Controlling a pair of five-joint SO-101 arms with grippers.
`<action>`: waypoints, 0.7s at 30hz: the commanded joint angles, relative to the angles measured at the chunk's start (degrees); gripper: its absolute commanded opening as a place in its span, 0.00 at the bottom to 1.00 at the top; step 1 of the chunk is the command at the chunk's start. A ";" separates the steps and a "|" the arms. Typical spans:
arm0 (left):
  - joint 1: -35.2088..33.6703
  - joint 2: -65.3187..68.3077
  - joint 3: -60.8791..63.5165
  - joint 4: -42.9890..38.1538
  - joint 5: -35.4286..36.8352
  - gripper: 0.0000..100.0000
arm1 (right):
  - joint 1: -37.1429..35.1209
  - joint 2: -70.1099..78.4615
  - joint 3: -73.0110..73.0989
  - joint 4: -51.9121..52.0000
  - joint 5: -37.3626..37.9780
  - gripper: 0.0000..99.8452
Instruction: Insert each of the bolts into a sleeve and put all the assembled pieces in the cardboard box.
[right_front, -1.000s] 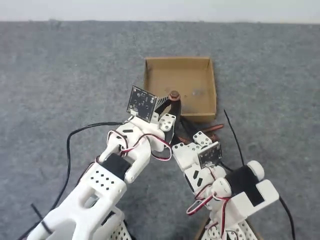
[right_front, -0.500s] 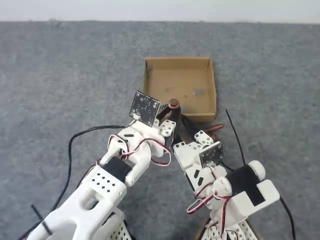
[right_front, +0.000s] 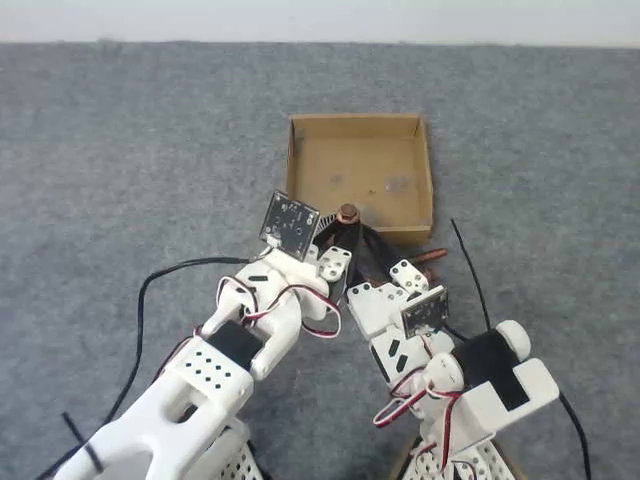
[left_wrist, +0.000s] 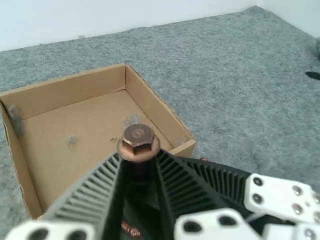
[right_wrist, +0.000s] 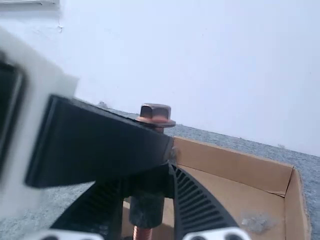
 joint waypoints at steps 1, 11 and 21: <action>-0.79 -1.41 1.98 -6.07 -0.62 0.01 | 2.24 -0.48 0.18 -2.51 0.70 0.01; -0.88 -1.49 2.86 -6.33 -0.26 0.12 | 2.33 -0.48 0.18 -2.51 0.70 0.01; -0.53 -1.49 2.86 -6.59 -0.18 0.12 | 2.33 -0.57 0.09 -2.51 0.79 0.01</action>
